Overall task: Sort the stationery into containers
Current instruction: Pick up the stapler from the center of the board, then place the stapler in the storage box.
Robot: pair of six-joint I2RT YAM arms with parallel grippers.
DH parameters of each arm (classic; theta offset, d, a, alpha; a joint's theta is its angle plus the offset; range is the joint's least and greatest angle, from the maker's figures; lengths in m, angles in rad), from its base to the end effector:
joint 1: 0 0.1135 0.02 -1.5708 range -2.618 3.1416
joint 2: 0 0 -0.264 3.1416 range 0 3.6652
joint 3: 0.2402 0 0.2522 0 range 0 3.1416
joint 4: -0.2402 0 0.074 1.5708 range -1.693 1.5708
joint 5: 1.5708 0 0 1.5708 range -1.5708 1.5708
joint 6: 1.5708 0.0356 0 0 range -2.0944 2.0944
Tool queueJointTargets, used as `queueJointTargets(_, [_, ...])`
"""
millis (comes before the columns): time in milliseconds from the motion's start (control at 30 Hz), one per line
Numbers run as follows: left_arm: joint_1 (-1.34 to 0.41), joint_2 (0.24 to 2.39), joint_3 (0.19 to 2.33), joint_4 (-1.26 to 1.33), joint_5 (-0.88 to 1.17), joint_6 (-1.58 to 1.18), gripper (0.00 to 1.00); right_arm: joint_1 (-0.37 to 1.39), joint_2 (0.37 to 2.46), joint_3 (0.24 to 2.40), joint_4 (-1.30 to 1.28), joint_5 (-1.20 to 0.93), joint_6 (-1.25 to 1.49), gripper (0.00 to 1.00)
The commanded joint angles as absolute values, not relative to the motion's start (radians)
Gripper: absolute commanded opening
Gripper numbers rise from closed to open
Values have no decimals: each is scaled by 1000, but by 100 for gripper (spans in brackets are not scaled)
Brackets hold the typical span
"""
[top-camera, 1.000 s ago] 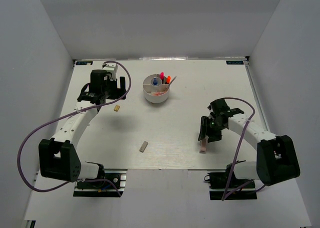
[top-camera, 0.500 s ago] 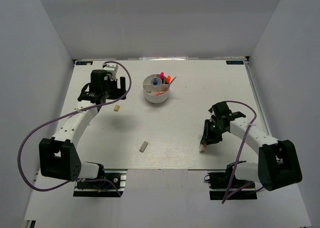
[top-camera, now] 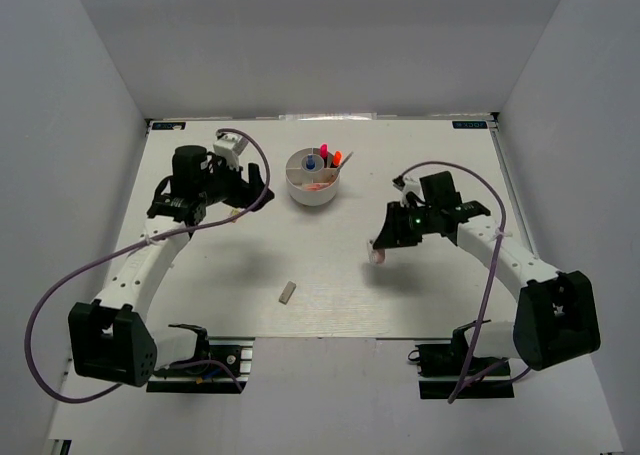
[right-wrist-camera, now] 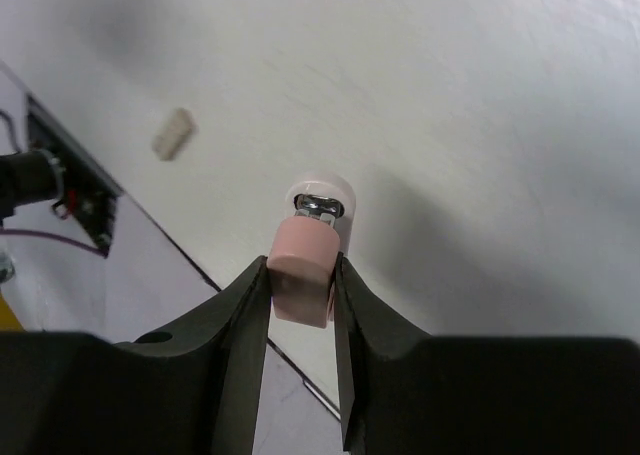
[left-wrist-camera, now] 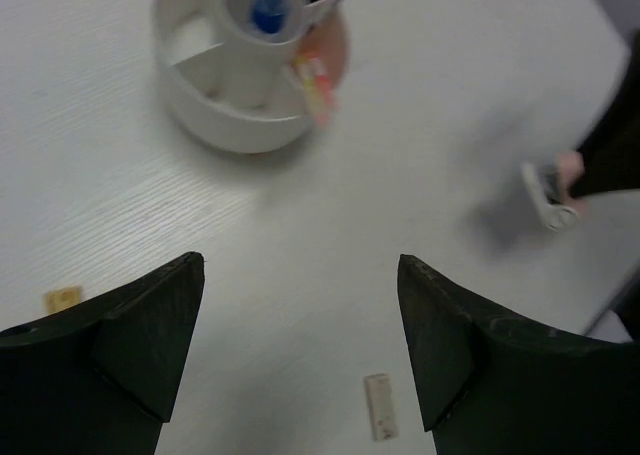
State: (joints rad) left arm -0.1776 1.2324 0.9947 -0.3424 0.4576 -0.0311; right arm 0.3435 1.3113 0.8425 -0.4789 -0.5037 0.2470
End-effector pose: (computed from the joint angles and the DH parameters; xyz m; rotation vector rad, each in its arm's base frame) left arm 0.2661 -0.0637 0.3051 0.4229 2.1033 -0.6128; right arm 0.2383 0.1035 0.2261 -0.3349 2.5431 0.8688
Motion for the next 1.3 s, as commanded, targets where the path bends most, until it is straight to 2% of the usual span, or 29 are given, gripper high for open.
queueJointTargets(0, [-175, 1178, 970, -263, 870, -75, 86, 354, 1307, 943, -298, -734, 164, 0])
queueJointTargets(67, [-175, 1177, 924, -141, 986, -187, 82, 360, 1298, 959, -232, -837, 163, 0])
queueJointTargets(133, [-175, 1178, 866, 51, 1118, -358, 81, 368, 1308, 995, -167, -929, 161, 0])
queueJointTargets(200, [-192, 1184, 845, 135, 1211, -438, 81, 383, 1328, 1044, -163, -988, 131, 0])
queueJointTargets(433, [-210, 1172, 827, 245, 1359, -446, 81, 437, 1368, 1112, -184, -1107, 20, 0])
queueJointTargets(767, [-278, 1173, 799, 313, 1368, -485, 85, 517, 1434, 1181, -16, -1157, 158, 0])
queueJointTargets(1267, [-319, 1192, 761, 457, 1296, -580, 86, 594, 1460, 1229, -12, -1184, 166, 0])
